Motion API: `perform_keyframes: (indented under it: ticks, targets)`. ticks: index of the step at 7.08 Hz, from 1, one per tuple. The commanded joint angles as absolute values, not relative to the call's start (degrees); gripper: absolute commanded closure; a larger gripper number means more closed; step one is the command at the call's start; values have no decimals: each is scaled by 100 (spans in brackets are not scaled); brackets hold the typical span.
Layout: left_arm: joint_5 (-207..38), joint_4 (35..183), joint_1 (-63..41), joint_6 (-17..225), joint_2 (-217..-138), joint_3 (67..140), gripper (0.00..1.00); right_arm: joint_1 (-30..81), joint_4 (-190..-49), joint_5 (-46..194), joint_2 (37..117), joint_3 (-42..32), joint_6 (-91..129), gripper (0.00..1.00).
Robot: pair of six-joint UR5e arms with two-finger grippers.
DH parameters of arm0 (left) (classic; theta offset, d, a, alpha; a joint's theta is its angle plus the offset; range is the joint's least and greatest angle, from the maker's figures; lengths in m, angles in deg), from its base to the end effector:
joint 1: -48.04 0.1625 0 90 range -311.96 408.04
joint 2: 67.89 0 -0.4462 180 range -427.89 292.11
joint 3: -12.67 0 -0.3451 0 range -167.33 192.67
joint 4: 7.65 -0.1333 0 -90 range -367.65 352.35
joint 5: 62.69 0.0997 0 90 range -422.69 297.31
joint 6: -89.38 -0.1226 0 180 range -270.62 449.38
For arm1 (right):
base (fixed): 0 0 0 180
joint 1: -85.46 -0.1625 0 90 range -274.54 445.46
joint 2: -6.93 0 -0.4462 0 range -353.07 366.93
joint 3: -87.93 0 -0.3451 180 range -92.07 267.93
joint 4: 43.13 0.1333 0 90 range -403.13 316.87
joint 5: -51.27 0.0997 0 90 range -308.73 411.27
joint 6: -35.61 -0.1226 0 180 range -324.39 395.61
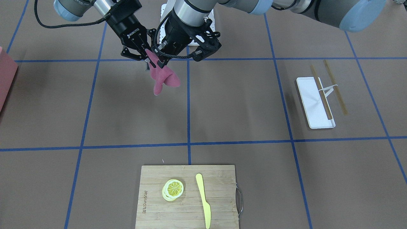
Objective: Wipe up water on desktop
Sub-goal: 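Open and withdraw the left gripper while the right carries the towel toward the bin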
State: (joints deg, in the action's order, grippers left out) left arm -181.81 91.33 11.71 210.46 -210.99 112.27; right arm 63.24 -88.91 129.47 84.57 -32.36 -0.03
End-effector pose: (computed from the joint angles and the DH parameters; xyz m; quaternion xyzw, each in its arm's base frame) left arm 0.4785 -0.4433 0.0628 -0.1776 0.5755 -0.3129 0.7344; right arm -0.3795 -0.3261 0.2715 0.4824 -0.4905 -0.1320 0.7136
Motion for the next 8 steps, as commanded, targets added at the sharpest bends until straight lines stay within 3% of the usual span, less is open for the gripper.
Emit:
perform_keyframes:
  ticks: [1,2,4,6,8]
  targets:
    - [-18186,9131,921,20962,-21054,11365,20,6314,-8892,12958,8742,-3440,-60,100]
    - [-18187,9122,780,20665,-20914,11374,8,6305,-8883,12923,9144,-3624,-60,100]
    - [-18187,9149,560,20025,-20301,11566,5,5991,-8892,13019,10224,-4020,-365,100]
    - [-18466,9131,191,19348,-19633,11918,3,5586,-8909,13518,10973,-3943,-772,100]
    - [-18642,9140,41,18218,-19105,12051,3,5602,-8971,13634,11038,-3322,-1086,100]
